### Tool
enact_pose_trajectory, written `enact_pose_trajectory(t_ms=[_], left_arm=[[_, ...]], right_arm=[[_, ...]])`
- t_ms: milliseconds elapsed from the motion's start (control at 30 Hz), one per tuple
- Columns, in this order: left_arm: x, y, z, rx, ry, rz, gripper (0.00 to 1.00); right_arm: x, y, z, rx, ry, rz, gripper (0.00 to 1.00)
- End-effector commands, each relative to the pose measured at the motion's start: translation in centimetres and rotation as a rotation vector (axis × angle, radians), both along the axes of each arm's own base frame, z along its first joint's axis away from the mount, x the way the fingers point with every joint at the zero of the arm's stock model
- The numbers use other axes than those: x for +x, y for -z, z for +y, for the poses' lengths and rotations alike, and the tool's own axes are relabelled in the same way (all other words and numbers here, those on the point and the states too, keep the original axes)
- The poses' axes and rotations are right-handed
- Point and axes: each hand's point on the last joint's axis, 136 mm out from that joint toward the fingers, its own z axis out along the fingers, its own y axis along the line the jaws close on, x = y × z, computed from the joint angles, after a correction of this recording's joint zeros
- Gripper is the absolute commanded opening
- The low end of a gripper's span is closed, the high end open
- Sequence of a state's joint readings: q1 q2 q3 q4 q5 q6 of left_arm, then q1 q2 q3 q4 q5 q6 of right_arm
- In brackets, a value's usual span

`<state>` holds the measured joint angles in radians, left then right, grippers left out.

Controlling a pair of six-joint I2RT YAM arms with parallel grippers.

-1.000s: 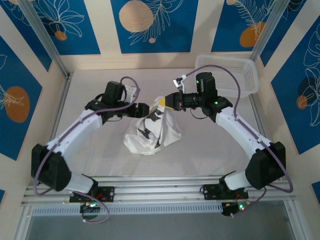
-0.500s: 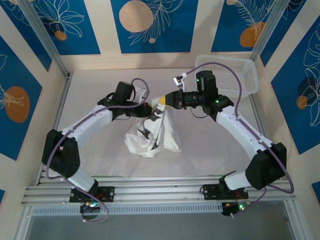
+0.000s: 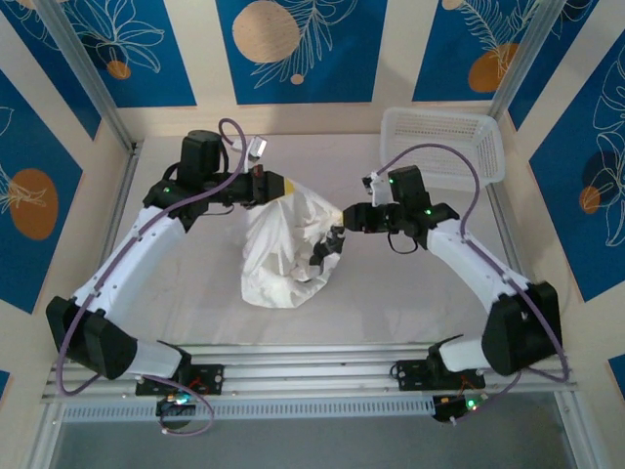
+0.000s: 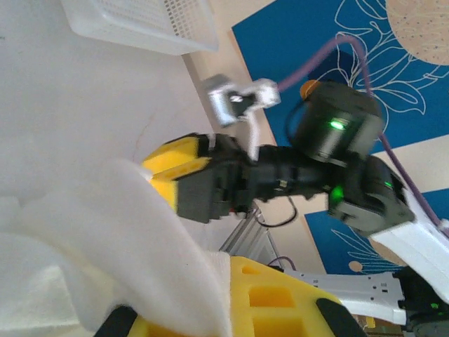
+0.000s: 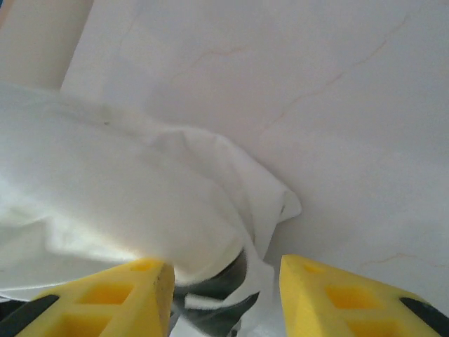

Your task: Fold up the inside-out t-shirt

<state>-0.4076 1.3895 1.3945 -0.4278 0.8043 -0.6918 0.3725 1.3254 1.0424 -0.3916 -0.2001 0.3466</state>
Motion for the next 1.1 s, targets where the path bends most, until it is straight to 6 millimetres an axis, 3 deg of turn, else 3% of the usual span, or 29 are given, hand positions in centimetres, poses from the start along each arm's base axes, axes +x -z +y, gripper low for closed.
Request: enact_pose_trajectory(t_ms=[0, 67, 133, 200, 333, 467, 600, 667, 733, 867, 1000, 1067], left_arm=[[-0.3, 0.2, 0.0, -0.015, 0.007, 0.039, 0.0], [-0.1, 0.3, 0.1, -0.009, -0.005, 0.038, 0.0], [0.2, 0.5, 0.3, 0.004, -0.021, 0.041, 0.0], [0.3, 0.7, 0.3, 0.015, -0.026, 0.052, 0.0], [0.5, 1.2, 0.3, 0.023, -0.032, 0.07, 0.0], [0.4, 1.2, 0.4, 0.028, -0.038, 0.071, 0.0], [0.2, 1.1, 0.5, 0.031, -0.038, 0.066, 0.0], [0.1, 1.1, 0.6, 0.036, -0.042, 0.061, 0.0], [0.3, 1.4, 1.1, 0.058, -0.062, 0.059, 0.0], [1.7, 4.1, 4.1, 0.187, -0.162, 0.058, 0.0], [5.2, 11.1, 8.6, 0.358, -0.235, 0.087, 0.0], [7.0, 14.3, 9.9, 0.423, -0.241, 0.079, 0.0]], right_arm=[[-2.0, -5.4, 0.9, -0.026, 0.013, -0.235, 0.44], [-3.3, -6.8, 2.8, -0.015, -0.005, -0.365, 0.42], [-3.1, -7.1, 3.7, 0.072, 0.122, -0.309, 0.39], [-2.6, -5.1, 4.1, 0.2, 0.301, -0.037, 0.39], [-2.4, -1.2, 8.1, 0.345, 0.316, 0.301, 0.46], [-1.7, 1.3, 11.1, 0.389, 0.279, 0.443, 0.55], [-0.3, 3.0, 11.9, 0.356, 0.289, 0.435, 0.59], [0.7, 3.4, 11.5, 0.341, 0.318, 0.409, 0.49], [1.2, 3.3, 10.8, 0.335, 0.333, 0.394, 0.22], [0.0, 0.7, 10.0, 0.342, 0.247, 0.35, 0.02], [-3.3, -5.7, 9.9, 0.465, -0.017, 0.323, 0.0], [-4.5, -8.5, 9.4, 0.544, -0.105, 0.339, 0.0]])
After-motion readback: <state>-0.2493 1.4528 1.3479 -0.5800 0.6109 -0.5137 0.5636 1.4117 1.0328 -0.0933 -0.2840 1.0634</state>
